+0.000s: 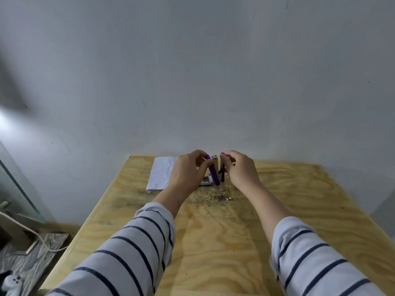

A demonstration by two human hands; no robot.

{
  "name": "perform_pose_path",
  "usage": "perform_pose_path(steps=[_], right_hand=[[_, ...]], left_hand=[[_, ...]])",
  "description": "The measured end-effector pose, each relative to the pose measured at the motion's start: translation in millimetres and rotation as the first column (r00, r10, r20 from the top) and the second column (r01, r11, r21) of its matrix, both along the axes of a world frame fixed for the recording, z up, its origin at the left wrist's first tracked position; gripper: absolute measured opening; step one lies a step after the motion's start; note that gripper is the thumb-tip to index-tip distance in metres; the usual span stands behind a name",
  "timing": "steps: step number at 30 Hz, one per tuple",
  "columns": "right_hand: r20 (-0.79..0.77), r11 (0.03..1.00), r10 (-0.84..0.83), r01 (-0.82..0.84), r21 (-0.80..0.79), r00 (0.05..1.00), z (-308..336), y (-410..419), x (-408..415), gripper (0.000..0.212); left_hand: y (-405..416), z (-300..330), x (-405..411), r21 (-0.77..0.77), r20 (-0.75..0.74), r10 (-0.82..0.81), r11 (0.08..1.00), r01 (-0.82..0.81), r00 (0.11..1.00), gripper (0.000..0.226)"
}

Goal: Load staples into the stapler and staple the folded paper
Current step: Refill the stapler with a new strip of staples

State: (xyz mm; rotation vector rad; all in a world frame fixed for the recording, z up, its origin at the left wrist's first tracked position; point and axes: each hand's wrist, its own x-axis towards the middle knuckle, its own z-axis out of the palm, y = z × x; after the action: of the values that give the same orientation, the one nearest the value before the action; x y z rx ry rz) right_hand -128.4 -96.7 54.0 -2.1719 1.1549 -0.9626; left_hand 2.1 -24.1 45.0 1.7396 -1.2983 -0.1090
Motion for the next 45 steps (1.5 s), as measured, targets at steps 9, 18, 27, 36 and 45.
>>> perform_pose_path(steps=[9,18,27,36,45], right_hand=[[0.374,0.816,-0.376,0.111,0.567,0.848,0,2,-9,0.029],[0.620,0.622,-0.533,-0.230,0.749,0.576,4,7,-2,0.019],[0.594,0.600,-0.477,-0.254,0.758,0.648,2,12,8,0.022],[0.430,0.710,-0.337,-0.074,0.701,0.838,-10,12,9,0.030],[-0.012,0.942,-0.221,0.210,-0.262,0.975,-28,29,18,0.017]], left_hand=[[15,-15,5,-0.130,-0.425,0.045,0.985,-0.110,0.904,0.012],[28,-37,10,0.039,-0.138,0.306,0.952,-0.304,0.942,0.040],[23,-23,6,0.131,0.489,0.104,0.973,-0.191,0.866,0.033],[28,-31,10,0.182,0.379,0.132,0.960,-0.214,0.916,0.029],[26,-31,8,0.093,0.496,0.259,0.933,-0.347,0.829,0.028]])
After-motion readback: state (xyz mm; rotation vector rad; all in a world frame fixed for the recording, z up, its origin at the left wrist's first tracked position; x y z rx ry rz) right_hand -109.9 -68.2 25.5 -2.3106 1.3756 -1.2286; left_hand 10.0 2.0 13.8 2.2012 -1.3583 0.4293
